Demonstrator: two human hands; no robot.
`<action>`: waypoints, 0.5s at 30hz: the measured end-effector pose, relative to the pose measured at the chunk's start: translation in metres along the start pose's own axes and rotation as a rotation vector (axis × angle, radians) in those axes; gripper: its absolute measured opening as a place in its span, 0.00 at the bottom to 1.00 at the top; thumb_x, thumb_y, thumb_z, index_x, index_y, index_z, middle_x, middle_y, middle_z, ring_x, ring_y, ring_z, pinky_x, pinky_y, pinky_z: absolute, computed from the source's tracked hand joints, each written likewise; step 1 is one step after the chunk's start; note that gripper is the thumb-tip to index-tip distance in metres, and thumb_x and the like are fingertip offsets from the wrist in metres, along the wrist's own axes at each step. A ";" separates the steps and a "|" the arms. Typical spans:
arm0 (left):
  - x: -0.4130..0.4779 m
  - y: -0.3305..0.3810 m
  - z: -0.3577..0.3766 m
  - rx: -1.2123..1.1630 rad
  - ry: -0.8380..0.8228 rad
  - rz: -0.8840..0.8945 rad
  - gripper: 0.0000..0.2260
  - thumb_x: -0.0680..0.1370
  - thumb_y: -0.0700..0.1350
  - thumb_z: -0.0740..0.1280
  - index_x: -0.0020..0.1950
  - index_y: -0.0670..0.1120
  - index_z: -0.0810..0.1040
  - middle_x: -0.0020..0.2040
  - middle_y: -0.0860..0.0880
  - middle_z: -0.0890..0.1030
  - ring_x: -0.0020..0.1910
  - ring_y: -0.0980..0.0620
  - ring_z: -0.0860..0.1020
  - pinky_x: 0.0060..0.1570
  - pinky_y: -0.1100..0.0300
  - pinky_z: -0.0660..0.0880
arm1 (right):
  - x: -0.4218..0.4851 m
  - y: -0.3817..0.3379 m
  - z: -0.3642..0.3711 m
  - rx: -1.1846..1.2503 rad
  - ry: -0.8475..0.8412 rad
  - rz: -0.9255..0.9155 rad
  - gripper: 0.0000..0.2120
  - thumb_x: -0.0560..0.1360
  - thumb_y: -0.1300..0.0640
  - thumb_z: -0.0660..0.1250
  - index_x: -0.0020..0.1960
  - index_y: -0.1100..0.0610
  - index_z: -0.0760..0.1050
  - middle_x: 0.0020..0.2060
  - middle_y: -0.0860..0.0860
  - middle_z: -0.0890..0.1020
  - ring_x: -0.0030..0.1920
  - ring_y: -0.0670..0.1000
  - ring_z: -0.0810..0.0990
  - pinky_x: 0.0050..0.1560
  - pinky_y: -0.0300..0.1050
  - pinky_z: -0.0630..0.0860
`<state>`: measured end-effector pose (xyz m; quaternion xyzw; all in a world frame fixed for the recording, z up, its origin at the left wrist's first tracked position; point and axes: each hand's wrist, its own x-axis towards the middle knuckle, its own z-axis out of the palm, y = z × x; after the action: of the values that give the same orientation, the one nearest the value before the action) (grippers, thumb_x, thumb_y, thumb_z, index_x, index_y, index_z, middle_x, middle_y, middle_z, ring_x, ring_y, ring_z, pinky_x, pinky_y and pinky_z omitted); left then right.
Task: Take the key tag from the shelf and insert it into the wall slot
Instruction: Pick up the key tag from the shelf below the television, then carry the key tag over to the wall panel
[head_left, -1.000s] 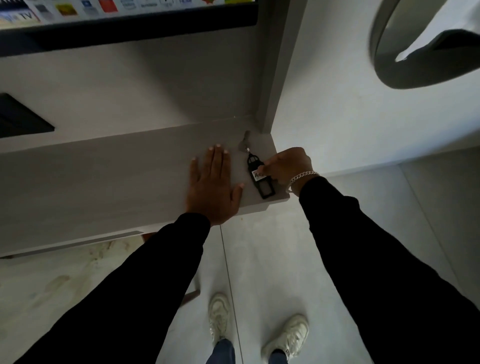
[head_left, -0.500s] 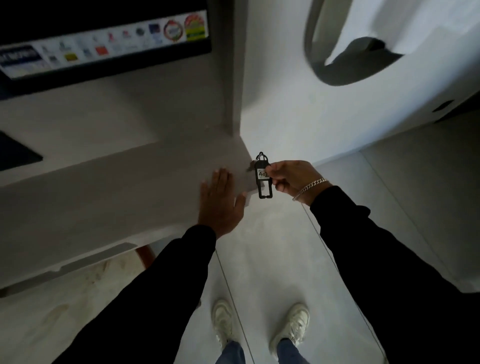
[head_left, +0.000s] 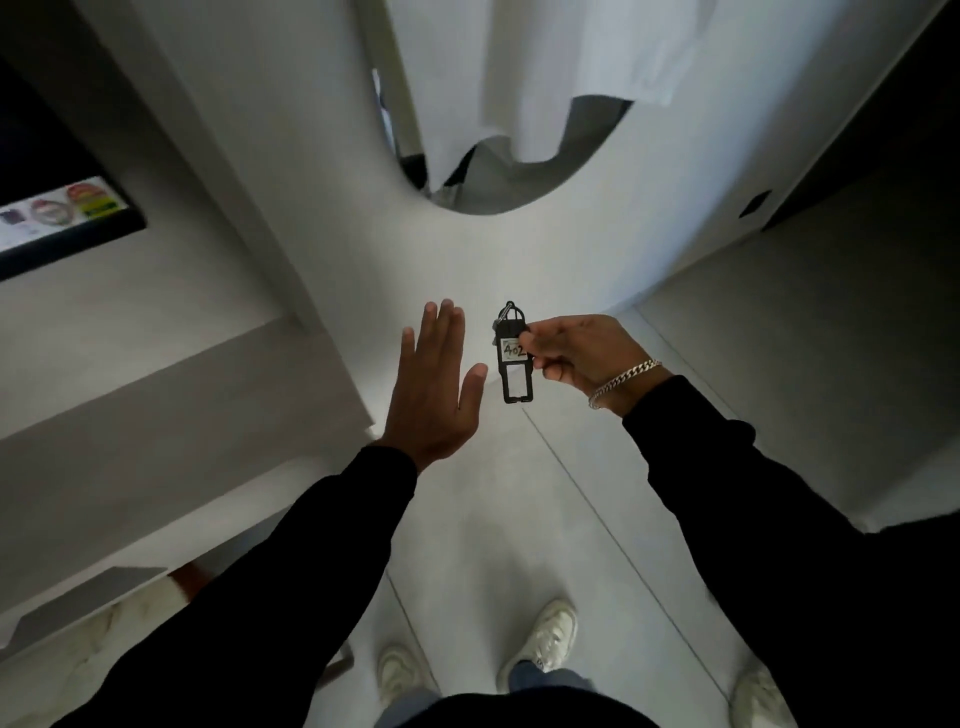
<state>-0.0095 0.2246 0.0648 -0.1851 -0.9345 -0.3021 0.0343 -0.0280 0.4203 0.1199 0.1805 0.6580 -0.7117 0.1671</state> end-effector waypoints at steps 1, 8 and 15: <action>0.009 0.011 0.006 -0.001 0.002 0.016 0.32 0.80 0.55 0.46 0.80 0.39 0.51 0.83 0.42 0.52 0.83 0.44 0.46 0.82 0.42 0.44 | -0.002 -0.005 -0.015 0.011 0.000 -0.009 0.06 0.69 0.64 0.74 0.45 0.63 0.82 0.33 0.54 0.81 0.28 0.45 0.77 0.31 0.36 0.76; 0.085 0.068 0.034 0.025 0.021 0.219 0.30 0.81 0.52 0.49 0.80 0.38 0.55 0.82 0.40 0.55 0.82 0.43 0.49 0.81 0.43 0.46 | 0.003 -0.030 -0.102 0.082 0.078 -0.077 0.02 0.69 0.63 0.74 0.41 0.60 0.83 0.28 0.51 0.82 0.27 0.45 0.77 0.31 0.35 0.77; 0.177 0.098 0.079 -0.045 -0.033 0.394 0.29 0.82 0.50 0.50 0.79 0.37 0.56 0.82 0.39 0.56 0.82 0.42 0.50 0.81 0.42 0.48 | 0.026 -0.051 -0.166 0.148 0.235 -0.078 0.03 0.69 0.65 0.74 0.42 0.61 0.83 0.31 0.54 0.82 0.27 0.46 0.77 0.30 0.35 0.78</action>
<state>-0.1341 0.4008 0.0852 -0.3702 -0.8736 -0.3072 0.0733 -0.0693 0.5899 0.1405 0.2487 0.6253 -0.7382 0.0474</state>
